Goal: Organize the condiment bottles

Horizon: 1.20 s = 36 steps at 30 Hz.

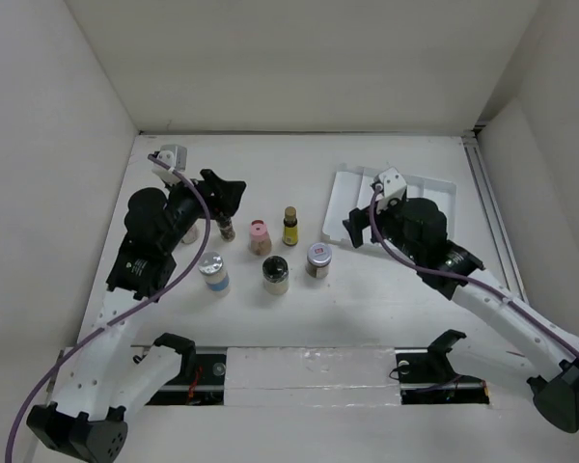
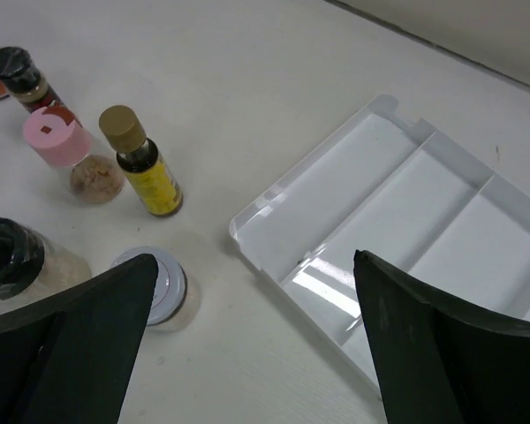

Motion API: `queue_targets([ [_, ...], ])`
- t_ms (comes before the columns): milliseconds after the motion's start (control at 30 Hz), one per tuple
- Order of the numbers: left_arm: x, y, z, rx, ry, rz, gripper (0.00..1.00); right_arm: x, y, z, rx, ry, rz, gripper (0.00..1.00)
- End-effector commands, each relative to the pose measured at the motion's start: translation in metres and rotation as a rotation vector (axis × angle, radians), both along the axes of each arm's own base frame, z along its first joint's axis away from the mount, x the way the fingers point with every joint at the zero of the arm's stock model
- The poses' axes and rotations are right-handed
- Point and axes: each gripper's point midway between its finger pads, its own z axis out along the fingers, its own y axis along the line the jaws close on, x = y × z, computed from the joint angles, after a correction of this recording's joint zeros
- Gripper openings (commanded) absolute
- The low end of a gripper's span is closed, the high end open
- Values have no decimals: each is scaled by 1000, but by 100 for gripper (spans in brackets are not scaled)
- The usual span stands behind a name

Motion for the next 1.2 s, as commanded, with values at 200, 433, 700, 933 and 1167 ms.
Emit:
queue_targets([
  [200,2,7,4,7,-65,20,58,-25,7,11,32,-31,86,2],
  [433,1,10,1,8,-63,32,8,-42,25,-14,-8,69,197,48],
  [700,-2,8,-1,-1,-58,17,72,-57,49,-70,-87,222,302,100],
  [933,2,6,-4,4,-43,17,78,-38,90,-100,-136,270,364,100],
  [1167,1,4,-3,2,-47,5,79,-25,109,-119,-151,280,386,100],
])
